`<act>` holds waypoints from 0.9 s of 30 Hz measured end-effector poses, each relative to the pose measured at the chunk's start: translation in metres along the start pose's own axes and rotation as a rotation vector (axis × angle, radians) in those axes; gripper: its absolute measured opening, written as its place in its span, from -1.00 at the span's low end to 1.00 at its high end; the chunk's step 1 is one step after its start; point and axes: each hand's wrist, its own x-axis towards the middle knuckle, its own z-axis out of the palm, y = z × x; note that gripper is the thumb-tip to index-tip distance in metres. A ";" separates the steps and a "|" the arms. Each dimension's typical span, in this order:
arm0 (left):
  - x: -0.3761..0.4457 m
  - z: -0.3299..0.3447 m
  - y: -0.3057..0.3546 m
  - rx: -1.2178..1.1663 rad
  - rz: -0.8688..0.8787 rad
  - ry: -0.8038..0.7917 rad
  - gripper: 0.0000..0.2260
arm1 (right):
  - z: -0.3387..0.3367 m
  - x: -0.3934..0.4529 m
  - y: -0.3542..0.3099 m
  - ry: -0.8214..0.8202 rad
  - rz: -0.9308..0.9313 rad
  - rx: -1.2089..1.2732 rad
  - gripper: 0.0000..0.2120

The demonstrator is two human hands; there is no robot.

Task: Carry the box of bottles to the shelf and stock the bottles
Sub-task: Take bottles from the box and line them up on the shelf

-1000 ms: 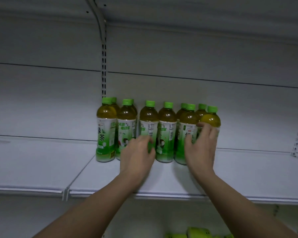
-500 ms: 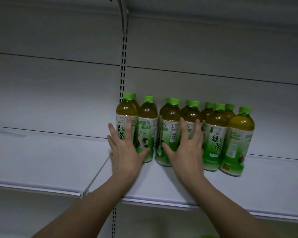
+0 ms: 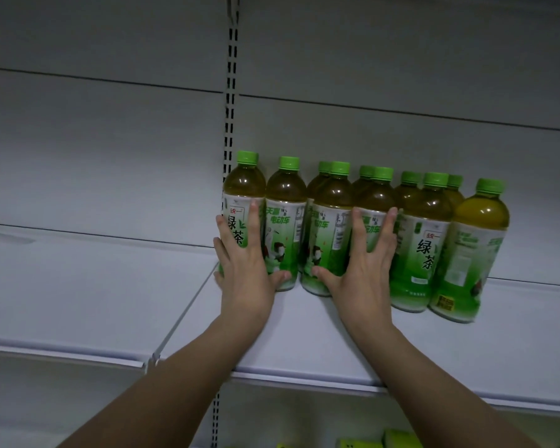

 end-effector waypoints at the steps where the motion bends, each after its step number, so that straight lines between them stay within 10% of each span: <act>1: 0.000 0.001 0.000 0.009 -0.003 -0.003 0.15 | 0.001 0.000 0.001 -0.001 -0.001 -0.004 0.07; 16: -0.021 -0.016 0.016 0.135 -0.102 -0.162 0.15 | -0.040 -0.010 -0.002 -0.054 -0.028 -0.023 -0.10; 27: -0.062 0.014 0.082 0.370 0.319 -0.154 -0.12 | -0.105 -0.007 0.061 0.149 0.057 -0.162 -0.25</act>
